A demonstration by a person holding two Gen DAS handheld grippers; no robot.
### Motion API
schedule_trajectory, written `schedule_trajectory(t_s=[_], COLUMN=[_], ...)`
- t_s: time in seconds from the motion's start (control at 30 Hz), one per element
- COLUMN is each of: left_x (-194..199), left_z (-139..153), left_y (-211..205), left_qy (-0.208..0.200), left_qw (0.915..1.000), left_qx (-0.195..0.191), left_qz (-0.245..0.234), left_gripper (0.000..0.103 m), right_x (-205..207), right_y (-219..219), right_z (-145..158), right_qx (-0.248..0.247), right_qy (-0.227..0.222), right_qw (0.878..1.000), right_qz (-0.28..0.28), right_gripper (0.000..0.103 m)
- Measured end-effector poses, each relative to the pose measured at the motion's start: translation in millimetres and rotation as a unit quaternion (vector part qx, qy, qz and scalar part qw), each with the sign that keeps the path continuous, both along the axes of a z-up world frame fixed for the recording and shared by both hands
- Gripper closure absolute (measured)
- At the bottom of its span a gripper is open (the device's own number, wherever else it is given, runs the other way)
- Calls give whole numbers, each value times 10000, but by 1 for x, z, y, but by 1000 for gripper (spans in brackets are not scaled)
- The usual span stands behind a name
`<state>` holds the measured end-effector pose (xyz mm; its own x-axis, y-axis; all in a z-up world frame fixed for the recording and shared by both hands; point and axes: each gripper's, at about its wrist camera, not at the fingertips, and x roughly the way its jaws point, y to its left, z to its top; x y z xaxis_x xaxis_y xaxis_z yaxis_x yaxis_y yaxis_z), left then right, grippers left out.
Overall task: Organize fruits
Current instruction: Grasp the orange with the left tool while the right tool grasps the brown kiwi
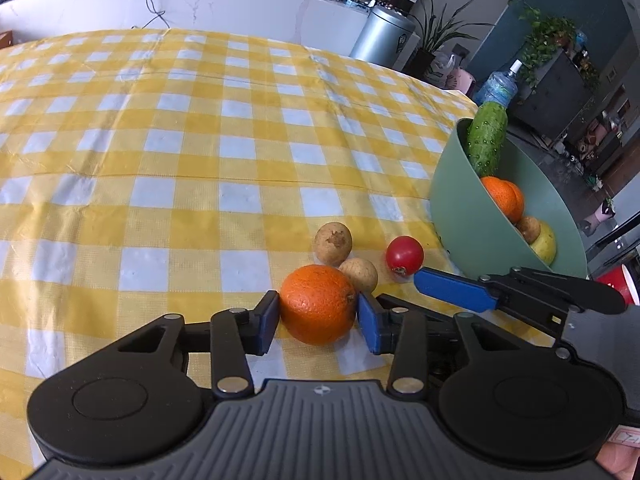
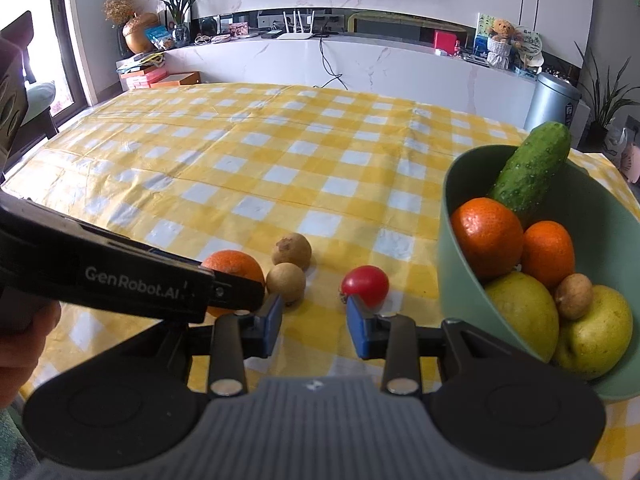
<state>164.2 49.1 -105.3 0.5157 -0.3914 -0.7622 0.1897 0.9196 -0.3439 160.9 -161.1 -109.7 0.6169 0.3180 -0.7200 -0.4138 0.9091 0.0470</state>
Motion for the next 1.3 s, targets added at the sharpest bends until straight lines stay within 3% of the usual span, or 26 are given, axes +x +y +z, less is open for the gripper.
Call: schedule_trajectory(t_s=[0.2,0.37,0.7,0.77,0.83,1.0,1.3], left_x=[-7,-4,-3,-3,-3,-2,-3], left_z=[9,7,6,6,5,5,5], left_y=[7,24,30,32,33,32,31], left_qy=[-259,-184,-143,-122,-110,-106,-117], left_qw=[9983,9969,9945,9944,9944,9947,9948], left_qx=[377,254,369,357,346,348,368], left_qz=[373,727,970,988,993,958,946], left_gripper=[56,56,56,56,56,56,56], right_x=[3,1,1,1,2,3,0], right_y=[4,17,39,42,45,42,36], right_z=[-1,-2,-11,-13,-17,-17,-13], right_qx=[74,94,127,92,33,43,127], right_qy=[-42,-194,-193,-184,-99,-98,-247], right_qw=[10000,9994,9980,9979,9980,9985,9986], right_qz=[27,263,586,613,629,532,454], right_gripper=[70,70,70,74,90,97,101])
